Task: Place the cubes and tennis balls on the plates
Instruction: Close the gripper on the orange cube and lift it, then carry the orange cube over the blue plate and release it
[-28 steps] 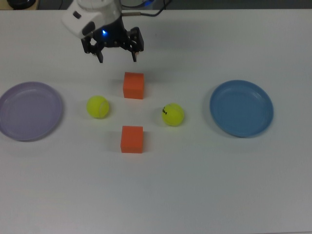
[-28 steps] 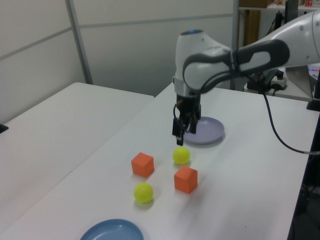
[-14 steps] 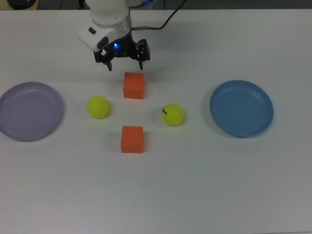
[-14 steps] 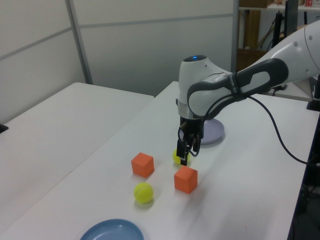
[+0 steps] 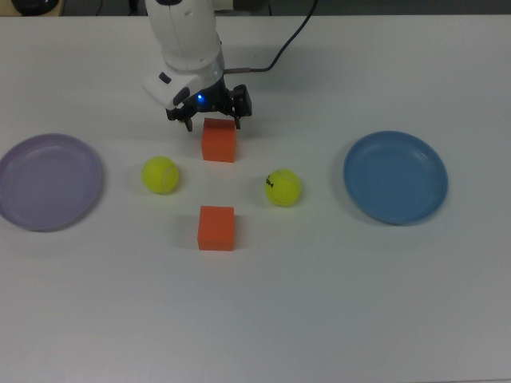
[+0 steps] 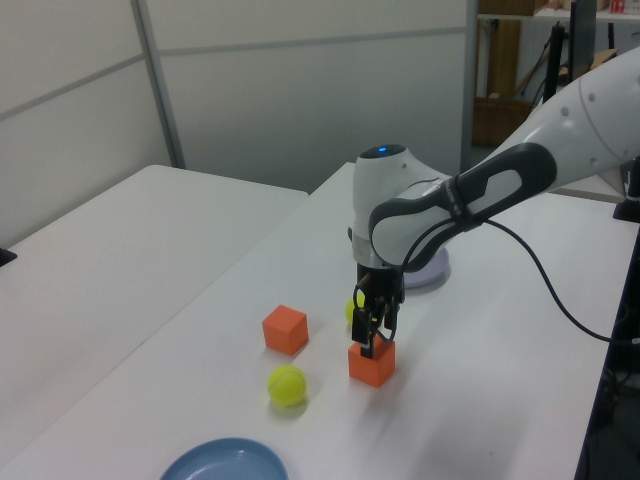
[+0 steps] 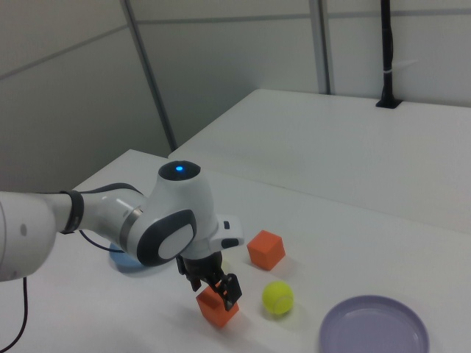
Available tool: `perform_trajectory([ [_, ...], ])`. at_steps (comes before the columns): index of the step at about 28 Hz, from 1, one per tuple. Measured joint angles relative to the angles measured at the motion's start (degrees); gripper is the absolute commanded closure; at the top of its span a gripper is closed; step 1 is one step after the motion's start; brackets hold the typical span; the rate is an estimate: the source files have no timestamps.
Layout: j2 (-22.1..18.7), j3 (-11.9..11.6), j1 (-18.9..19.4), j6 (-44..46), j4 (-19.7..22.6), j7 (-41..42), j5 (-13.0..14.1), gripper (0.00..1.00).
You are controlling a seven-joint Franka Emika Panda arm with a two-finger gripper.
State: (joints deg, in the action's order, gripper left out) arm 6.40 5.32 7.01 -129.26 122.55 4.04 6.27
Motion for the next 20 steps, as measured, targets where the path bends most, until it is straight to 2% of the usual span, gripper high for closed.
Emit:
perform_trajectory([
  [10, 3.5, 0.0, 0.0, -2.2, 0.0, 0.0, 0.0, 0.02],
  [12, 3.9, 0.0, 0.1, -2.2, 0.0, 0.0, 0.0, 0.18],
  [13, 4.0, 0.0, 0.2, -2.3, 0.0, 0.0, 0.0, 0.43],
  [16, 4.0, 0.0, 0.5, -2.5, 0.0, -0.3, 0.0, 0.78],
  [18, 4.0, 0.0, 0.6, -2.7, -0.1, -0.6, 0.0, 0.96],
  [19, 4.0, 0.0, 0.7, -2.8, -0.1, -0.6, 0.0, 1.0],
  [20, 4.0, 0.0, 0.8, -2.9, -0.2, -0.6, 0.0, 1.0],
])
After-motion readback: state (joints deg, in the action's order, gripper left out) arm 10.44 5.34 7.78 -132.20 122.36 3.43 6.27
